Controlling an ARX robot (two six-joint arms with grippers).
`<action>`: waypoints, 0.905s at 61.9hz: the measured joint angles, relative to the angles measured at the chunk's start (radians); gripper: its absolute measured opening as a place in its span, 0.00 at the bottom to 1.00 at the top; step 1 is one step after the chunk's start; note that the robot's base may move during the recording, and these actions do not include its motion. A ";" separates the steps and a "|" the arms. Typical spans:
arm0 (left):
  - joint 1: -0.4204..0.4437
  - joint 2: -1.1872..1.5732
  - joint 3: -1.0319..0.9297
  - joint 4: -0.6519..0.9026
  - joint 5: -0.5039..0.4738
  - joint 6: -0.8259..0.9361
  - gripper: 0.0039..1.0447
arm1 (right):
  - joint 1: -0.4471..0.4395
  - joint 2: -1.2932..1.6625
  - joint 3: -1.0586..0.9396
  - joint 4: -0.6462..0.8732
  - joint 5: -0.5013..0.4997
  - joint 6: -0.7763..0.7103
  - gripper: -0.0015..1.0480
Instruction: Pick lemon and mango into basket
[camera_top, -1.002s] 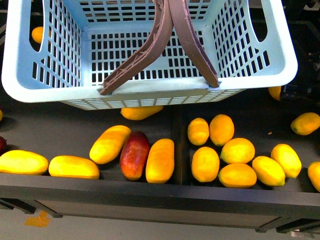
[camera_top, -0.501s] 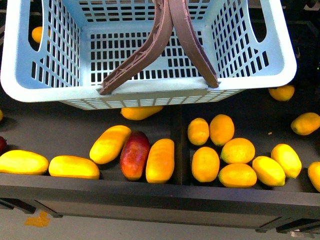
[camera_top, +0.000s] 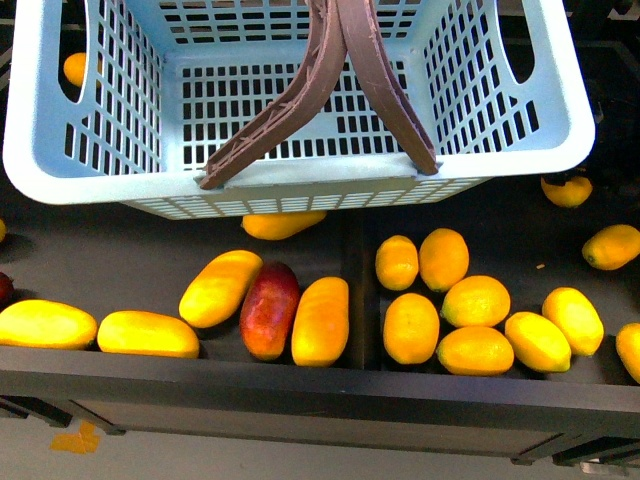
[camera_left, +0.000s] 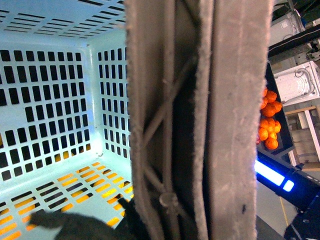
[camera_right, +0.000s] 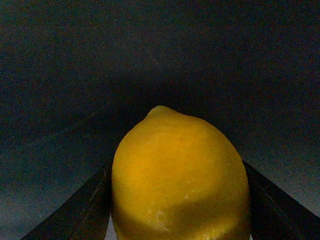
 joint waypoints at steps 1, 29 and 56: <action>0.000 0.000 0.000 0.000 0.000 0.000 0.13 | -0.001 -0.013 -0.023 0.013 -0.005 0.000 0.60; 0.000 0.000 0.000 0.000 0.001 0.000 0.13 | -0.024 -0.787 -0.883 0.465 -0.266 0.115 0.59; 0.000 0.000 0.000 0.000 0.001 0.000 0.13 | 0.228 -1.203 -1.106 0.416 -0.266 0.169 0.59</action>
